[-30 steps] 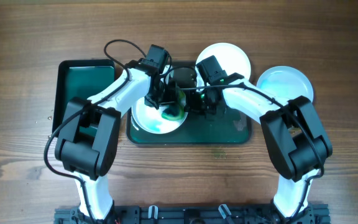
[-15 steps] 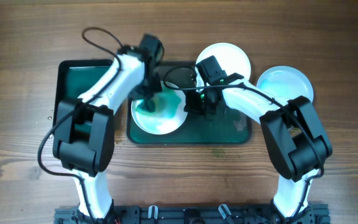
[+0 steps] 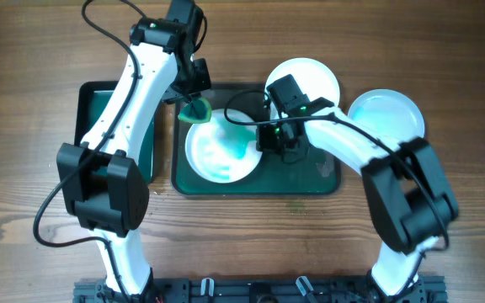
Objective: Clean dirty plates on tray and stack at the side
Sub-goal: 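Lift the top plate with the right gripper and move it right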
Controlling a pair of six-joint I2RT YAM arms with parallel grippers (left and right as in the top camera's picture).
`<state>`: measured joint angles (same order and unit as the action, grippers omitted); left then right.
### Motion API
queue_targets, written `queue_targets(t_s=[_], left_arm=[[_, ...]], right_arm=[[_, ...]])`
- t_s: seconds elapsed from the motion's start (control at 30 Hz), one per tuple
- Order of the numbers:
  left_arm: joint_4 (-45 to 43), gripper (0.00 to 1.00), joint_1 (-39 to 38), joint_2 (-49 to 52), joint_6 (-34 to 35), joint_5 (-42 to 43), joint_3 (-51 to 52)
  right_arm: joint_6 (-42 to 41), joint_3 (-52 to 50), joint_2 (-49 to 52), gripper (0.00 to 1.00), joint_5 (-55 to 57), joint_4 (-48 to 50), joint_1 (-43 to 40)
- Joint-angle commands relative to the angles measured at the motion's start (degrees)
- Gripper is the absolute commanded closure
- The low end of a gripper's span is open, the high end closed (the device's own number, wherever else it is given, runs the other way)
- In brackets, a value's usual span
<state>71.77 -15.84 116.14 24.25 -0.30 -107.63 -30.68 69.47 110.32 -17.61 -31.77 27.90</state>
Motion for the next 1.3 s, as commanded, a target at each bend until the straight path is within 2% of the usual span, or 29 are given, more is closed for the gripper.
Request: queue_targets(t_s=[0.0,0.3,0.53,0.73,1.0,1.13,1.27], left_arm=[[-0.8,0.96,0.3,-1.0,-1.5,0.7,-0.9],[-1.2,0.96,0.3,-1.0,-1.5,0.7,-0.9],[-1.2,0.96,0.3,-0.9,-1.5,0.7,-0.8],[-1.5,0.96,0.3,-0.9,-1.5,0.7,-0.8],[-1.5,0.96,0.3,-0.9,-1.5,0.7,-0.8],[-1.5,0.96,0.3,-0.9,-1.5,0.7,-0.8],[-1.6,0.96,0.3,-0.9,-1.5,0.7,-0.8]], right_arm=[[4.3,0.7,-8.6,0.96,16.0,-2.3,1.8],[9.8,0.7,-17.6,0.96,50.5,-9.3,9.6],[11.4,0.7,-22.2,0.96,68.6,-9.8,15.6],[22.0,0.7,-23.9,0.96,80.3,-8.7,20.6],[25.7,0.7,-24.0,0.96,98.5,-7.3,26.8],[31.0,0.7,-24.0,0.95,100.4,-3.7,28.6],[31.3,0.7,-24.0,0.96,100.3,-2.8,28.9]])
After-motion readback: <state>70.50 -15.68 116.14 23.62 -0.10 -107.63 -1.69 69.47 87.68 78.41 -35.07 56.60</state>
